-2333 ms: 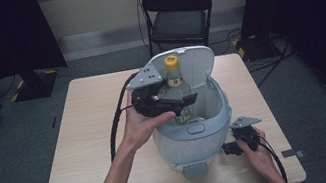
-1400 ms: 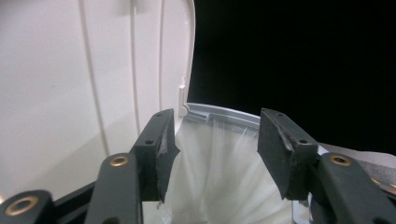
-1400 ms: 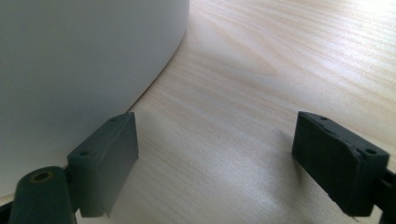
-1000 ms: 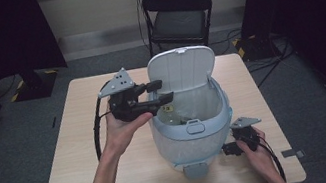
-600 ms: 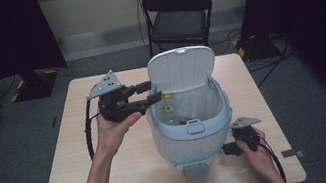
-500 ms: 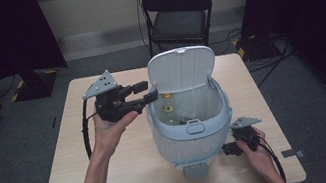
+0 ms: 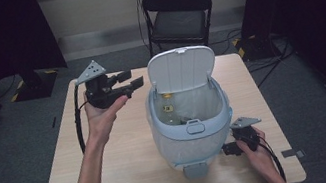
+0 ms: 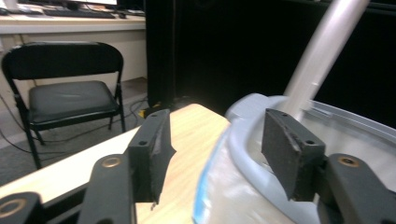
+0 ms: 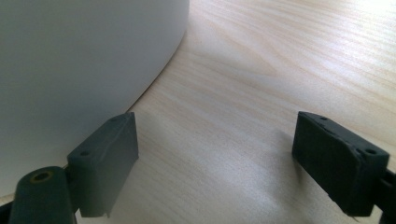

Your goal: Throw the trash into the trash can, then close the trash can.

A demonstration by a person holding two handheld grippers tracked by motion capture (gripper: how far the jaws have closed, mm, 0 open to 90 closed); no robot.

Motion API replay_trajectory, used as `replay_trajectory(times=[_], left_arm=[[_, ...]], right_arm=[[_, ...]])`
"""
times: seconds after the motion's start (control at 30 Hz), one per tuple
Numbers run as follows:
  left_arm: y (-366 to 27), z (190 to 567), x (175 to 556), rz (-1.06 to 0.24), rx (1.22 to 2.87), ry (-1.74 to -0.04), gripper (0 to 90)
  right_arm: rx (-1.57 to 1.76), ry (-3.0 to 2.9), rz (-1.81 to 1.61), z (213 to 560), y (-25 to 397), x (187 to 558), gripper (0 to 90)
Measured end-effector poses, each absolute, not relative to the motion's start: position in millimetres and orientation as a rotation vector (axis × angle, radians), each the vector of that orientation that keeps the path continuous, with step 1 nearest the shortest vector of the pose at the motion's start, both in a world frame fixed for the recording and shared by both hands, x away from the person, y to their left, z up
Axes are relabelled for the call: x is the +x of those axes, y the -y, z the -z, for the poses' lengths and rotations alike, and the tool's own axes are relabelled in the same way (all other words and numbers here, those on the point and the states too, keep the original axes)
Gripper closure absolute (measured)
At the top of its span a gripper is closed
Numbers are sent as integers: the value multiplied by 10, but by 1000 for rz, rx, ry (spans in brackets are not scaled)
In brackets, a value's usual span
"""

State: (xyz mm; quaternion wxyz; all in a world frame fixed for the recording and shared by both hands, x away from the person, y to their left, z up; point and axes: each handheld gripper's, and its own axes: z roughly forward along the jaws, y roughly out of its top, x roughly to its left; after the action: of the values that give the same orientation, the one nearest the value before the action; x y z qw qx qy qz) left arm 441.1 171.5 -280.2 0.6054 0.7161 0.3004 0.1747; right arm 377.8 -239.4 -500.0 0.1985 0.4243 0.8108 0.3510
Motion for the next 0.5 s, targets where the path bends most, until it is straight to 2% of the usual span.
replay_trajectory(times=[0.07,0.2,0.5], left_arm=[[-1700,2801,4472,-419,1638,-707,358],[-1643,2793,4556,-442,1653,-722,345],[-1538,2753,4663,-405,1640,-723,323]], right_arm=[[1188,-2269,-982,4999,2393,3778,134],[1187,-2268,-982,5000,2394,3778,134],[1187,-2268,-982,5000,2393,3778,134]])
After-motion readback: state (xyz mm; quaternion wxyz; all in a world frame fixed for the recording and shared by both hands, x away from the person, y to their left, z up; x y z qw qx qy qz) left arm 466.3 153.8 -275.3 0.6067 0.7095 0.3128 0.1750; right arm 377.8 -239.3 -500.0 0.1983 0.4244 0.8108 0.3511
